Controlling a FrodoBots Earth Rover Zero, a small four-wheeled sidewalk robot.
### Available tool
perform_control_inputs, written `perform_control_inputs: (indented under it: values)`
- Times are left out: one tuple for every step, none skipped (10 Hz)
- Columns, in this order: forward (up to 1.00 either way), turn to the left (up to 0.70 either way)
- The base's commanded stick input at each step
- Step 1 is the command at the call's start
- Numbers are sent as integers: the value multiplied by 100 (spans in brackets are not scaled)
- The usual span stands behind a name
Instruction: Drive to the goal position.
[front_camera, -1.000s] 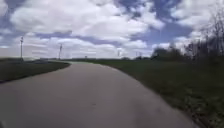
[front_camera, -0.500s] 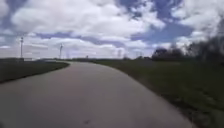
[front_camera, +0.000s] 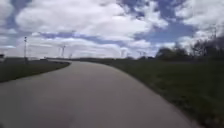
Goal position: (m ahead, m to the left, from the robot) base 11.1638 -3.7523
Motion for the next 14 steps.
perform_control_inputs:
  values:
    - [100, 0]
    - [100, 0]
    - [100, 0]
    - [100, 0]
    - [100, 0]
    - [100, 0]
    - [100, 0]
    - [100, 0]
    - [100, 0]
    - [100, 0]
    - [100, 0]
    - [100, 0]
    - [100, 0]
    - [100, 0]
